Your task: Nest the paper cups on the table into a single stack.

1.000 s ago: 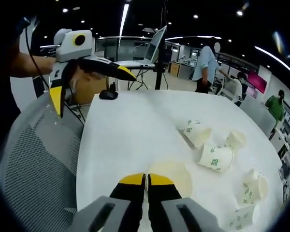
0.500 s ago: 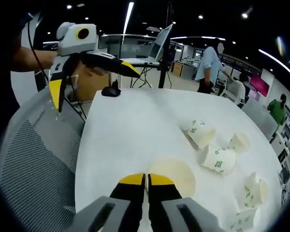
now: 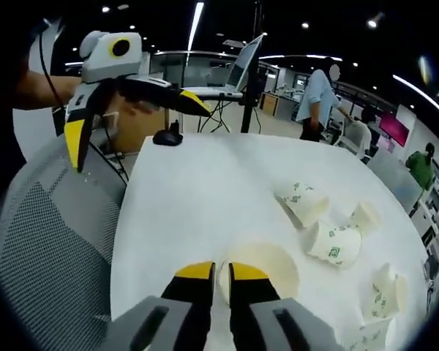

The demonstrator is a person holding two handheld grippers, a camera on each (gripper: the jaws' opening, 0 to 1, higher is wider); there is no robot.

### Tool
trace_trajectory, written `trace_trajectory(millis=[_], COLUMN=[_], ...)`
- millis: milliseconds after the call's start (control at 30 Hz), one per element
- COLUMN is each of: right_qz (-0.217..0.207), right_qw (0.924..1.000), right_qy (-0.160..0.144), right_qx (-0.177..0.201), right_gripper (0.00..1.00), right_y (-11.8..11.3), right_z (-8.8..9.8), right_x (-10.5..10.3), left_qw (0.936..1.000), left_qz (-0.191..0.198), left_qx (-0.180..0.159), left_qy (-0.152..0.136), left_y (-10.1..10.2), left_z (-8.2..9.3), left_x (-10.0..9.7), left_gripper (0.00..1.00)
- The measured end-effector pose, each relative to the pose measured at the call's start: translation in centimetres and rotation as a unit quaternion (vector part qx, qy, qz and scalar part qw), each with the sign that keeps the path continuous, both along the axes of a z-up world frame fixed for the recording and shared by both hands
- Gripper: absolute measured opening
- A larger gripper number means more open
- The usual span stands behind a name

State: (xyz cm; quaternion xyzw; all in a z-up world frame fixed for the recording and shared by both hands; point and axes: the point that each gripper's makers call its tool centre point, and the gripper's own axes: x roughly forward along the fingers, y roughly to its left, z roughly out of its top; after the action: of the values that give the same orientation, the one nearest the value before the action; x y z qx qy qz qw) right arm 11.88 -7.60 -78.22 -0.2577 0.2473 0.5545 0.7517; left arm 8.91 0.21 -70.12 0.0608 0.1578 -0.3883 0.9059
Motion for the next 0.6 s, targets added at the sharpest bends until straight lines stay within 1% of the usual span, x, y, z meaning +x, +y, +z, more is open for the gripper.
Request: trace_trajectory(millis=[67, 300, 367, 600], right_qz=[-0.005, -0.027, -0.042, -0.059], right_qw=[1.0000, 0.9993, 0.9982, 0.9970], right_qy=[-0.003, 0.006, 0.011, 0.001], right_qx=[0.006, 0.026, 0.041, 0.050], right_gripper=[0.08, 0.14, 0.15, 0.23], right_y=[-0.1, -0.7, -1.0, -2.3], right_z=[0.4, 1.3, 1.9, 3.1], right_x=[0.2, 0.5, 0.6, 1.4], left_qw=[1.0000, 0.9999, 0.9998, 0.9997], left_qz=[0.003, 0.012, 0.020, 0.024], left_qx=[-0.003, -0.004, -0.005, -0.009], left_qy=[0.001, -0.003, -0.003, 0.002], left_y=[0.0, 0.5, 0.9, 0.9], left_z=[0.1, 0.4, 0.3, 0.2], left_x=[0.0, -0.1, 0.0, -0.2], left_gripper=[0.99, 0.99, 0.99, 0.99])
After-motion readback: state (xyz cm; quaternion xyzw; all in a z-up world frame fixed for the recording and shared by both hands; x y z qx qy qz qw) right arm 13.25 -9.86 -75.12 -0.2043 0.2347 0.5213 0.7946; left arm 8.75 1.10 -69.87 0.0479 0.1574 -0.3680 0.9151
